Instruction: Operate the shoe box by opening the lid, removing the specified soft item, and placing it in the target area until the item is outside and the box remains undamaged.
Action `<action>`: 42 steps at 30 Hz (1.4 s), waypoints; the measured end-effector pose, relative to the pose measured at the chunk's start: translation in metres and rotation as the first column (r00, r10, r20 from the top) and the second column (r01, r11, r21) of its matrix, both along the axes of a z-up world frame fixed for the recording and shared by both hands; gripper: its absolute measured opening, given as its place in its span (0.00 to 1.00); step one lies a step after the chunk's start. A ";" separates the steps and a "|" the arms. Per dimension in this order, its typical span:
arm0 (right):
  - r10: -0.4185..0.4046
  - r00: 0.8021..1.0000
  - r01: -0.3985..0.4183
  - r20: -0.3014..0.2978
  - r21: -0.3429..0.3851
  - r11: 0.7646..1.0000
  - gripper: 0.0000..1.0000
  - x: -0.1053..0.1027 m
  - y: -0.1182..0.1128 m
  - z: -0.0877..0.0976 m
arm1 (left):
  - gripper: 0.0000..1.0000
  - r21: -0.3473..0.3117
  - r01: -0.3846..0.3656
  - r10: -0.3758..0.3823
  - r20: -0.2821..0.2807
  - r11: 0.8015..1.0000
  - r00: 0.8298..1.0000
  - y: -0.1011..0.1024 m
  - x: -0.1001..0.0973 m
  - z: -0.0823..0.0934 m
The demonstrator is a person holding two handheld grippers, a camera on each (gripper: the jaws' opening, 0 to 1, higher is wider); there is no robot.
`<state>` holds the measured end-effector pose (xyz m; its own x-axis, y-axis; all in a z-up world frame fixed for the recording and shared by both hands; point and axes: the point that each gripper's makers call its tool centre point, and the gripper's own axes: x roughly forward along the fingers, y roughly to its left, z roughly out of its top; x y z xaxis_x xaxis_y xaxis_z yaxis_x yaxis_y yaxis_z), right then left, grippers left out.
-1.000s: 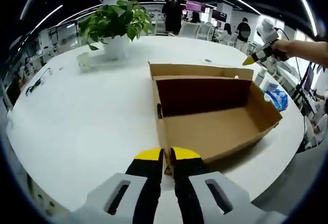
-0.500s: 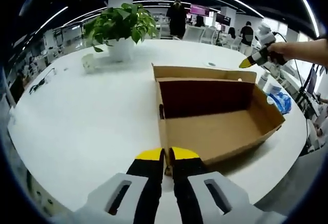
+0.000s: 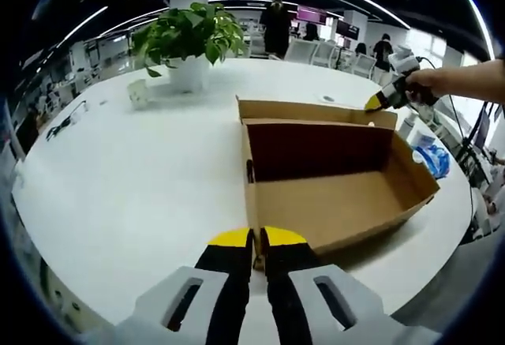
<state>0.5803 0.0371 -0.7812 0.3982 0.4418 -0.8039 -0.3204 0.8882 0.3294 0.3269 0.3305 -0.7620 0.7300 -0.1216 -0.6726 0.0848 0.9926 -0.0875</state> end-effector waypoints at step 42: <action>-0.043 0.999 0.045 -0.017 0.077 0.996 0.00 -0.017 0.008 0.029 | 0.02 -0.038 -0.003 0.004 0.009 0.999 1.000 0.000 -0.001 0.000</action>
